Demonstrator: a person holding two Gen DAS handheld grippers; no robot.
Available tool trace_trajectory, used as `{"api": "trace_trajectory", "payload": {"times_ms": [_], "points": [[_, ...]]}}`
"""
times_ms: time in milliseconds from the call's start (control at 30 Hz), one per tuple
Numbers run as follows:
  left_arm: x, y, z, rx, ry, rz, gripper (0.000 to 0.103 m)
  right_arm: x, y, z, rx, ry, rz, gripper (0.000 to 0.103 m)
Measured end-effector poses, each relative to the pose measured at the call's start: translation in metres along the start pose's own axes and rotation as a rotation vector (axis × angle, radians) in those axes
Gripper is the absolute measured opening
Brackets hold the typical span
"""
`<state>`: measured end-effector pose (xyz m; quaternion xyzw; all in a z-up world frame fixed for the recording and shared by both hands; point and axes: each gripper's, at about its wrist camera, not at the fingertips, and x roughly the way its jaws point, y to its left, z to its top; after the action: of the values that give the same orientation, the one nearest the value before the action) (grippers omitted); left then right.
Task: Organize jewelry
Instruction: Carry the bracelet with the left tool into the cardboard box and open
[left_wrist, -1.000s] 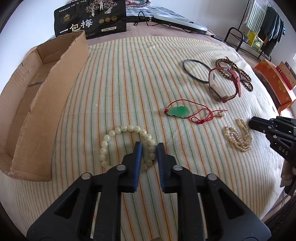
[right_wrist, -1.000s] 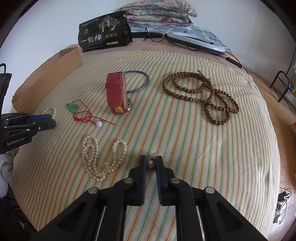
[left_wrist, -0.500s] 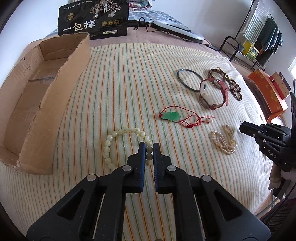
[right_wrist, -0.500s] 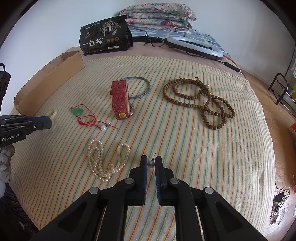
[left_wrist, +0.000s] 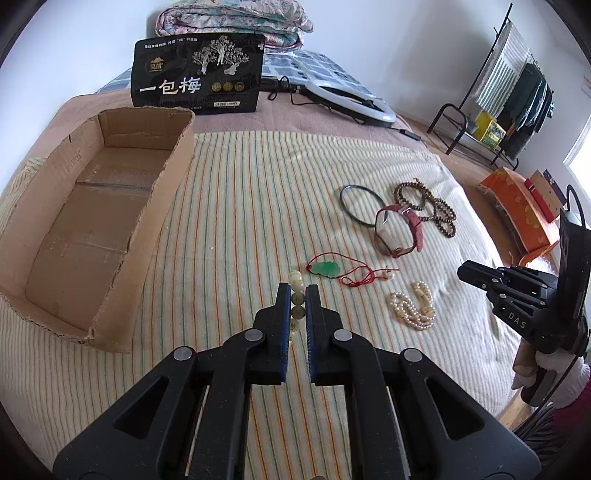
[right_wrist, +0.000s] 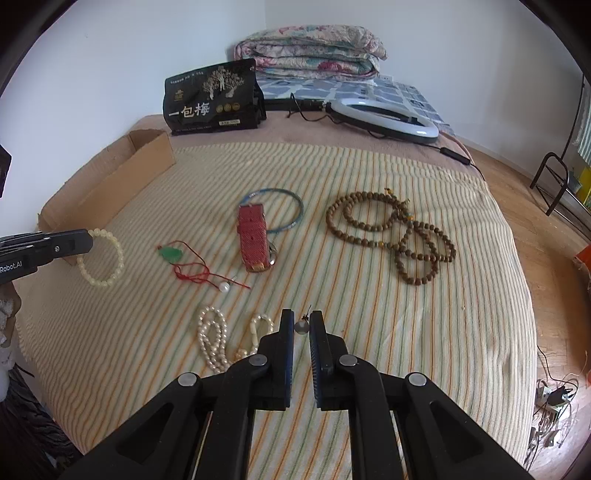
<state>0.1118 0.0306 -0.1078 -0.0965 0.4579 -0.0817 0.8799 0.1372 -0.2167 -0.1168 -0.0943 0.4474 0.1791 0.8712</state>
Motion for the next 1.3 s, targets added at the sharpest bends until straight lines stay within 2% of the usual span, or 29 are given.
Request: {"api": "trace_trajectory", "payload": {"times_ms": [367, 733, 1300], "points": [[-0.034, 0.003, 0.009, -0.024, -0.07, -0.034, 0.005, -0.024, 0.017, 0.025, 0.019, -0.083, 0.031, 0.006], [-0.071, 0.021, 0.026, -0.059, -0.158, -0.042, 0.005, -0.041, 0.059, 0.06, 0.001, -0.153, 0.087, 0.006], [-0.109, 0.085, 0.041, -0.109, -0.246, 0.05, 0.005, -0.023, 0.157, 0.108, -0.064, -0.189, 0.193, 0.006]]}}
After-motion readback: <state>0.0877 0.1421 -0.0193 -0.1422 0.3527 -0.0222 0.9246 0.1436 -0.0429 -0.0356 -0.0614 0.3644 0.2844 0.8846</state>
